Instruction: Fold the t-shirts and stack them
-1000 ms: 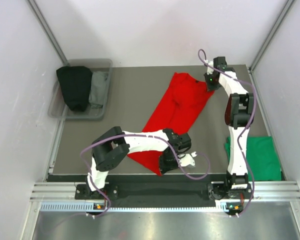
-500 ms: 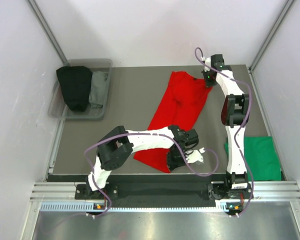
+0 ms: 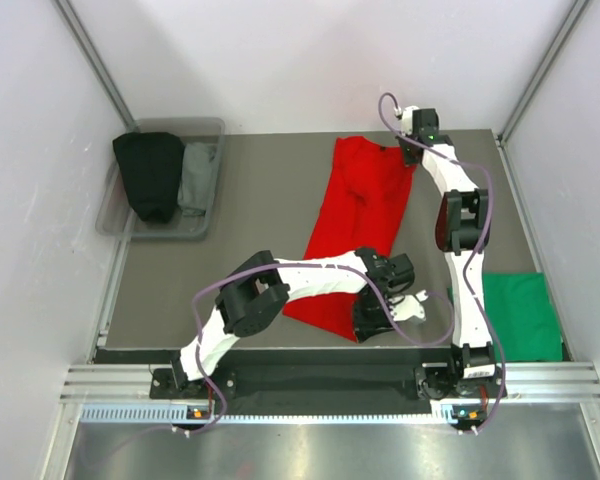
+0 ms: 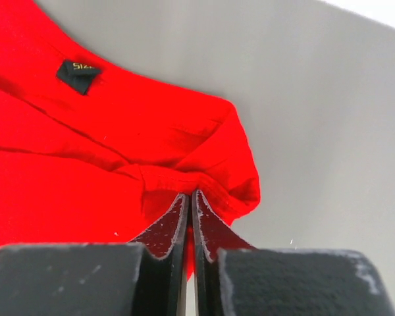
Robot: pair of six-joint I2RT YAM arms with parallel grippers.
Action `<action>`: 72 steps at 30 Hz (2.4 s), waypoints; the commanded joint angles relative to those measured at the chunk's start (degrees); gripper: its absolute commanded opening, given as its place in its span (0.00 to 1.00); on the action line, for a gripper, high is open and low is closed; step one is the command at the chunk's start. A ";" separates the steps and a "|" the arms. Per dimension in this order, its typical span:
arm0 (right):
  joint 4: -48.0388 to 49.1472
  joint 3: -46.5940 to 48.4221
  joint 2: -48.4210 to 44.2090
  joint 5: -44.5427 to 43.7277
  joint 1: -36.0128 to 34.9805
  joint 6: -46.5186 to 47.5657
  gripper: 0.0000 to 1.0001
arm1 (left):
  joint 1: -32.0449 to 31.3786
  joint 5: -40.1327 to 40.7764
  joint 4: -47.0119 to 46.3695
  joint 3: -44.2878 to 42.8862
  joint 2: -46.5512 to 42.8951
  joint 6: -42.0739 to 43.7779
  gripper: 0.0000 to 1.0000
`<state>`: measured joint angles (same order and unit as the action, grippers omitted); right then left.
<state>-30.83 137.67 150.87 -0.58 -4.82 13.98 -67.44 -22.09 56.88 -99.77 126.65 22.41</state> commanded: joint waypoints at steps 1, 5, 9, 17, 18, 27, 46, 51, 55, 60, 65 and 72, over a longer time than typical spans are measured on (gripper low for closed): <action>9.55 1.46 0.30 -2.23 -0.80 0.35 0.05 | -0.41 -0.50 -4.14 -1.58 -2.54 -0.09 0.48; 12.72 2.95 -1.10 -7.91 -1.24 -0.79 0.52 | -0.41 1.25 -6.35 -4.10 -7.46 -1.76 0.58; 14.91 -3.34 -13.69 -9.45 -0.19 -2.19 0.60 | 0.03 10.90 -6.34 -8.42 -13.43 -2.11 0.67; 20.39 -49.56 -55.53 8.64 1.74 -15.99 0.63 | 14.24 15.93 -11.34 1.22 -30.74 -11.41 0.83; 19.41 -53.25 -58.29 10.58 1.66 -18.87 0.63 | 20.18 14.80 -11.96 3.42 -33.11 -13.26 0.84; 19.93 -93.96 -77.99 38.72 2.62 -36.00 0.55 | 40.80 -2.86 -10.30 20.39 -33.23 -27.24 0.67; 13.93 -107.01 -80.82 38.56 -3.89 -46.77 0.45 | 45.55 -13.60 -18.39 39.66 -28.83 -36.13 0.55; 14.23 -83.68 -69.32 37.59 -4.58 -30.96 0.31 | 45.55 -9.73 -16.29 29.84 -25.59 -31.22 0.49; 17.55 -72.56 -58.36 36.35 -5.46 -25.15 0.29 | 45.64 -10.17 -11.71 21.64 -22.33 -27.78 0.40; 17.82 -56.94 -44.45 33.46 -5.90 -22.86 0.20 | 45.64 -13.15 -13.02 22.15 -24.42 -28.13 0.39; 11.67 -40.30 -29.85 31.87 -5.90 -17.76 0.15 | 45.73 -15.00 -14.78 25.14 -29.43 -28.39 0.39; 11.14 -29.30 -23.43 28.27 -5.82 -15.12 0.11 | 45.73 -15.35 -16.28 28.93 -34.01 -28.48 0.39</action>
<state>-20.36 102.56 127.66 29.12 -9.98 -4.29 -21.85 -35.44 42.96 -71.48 96.18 -6.92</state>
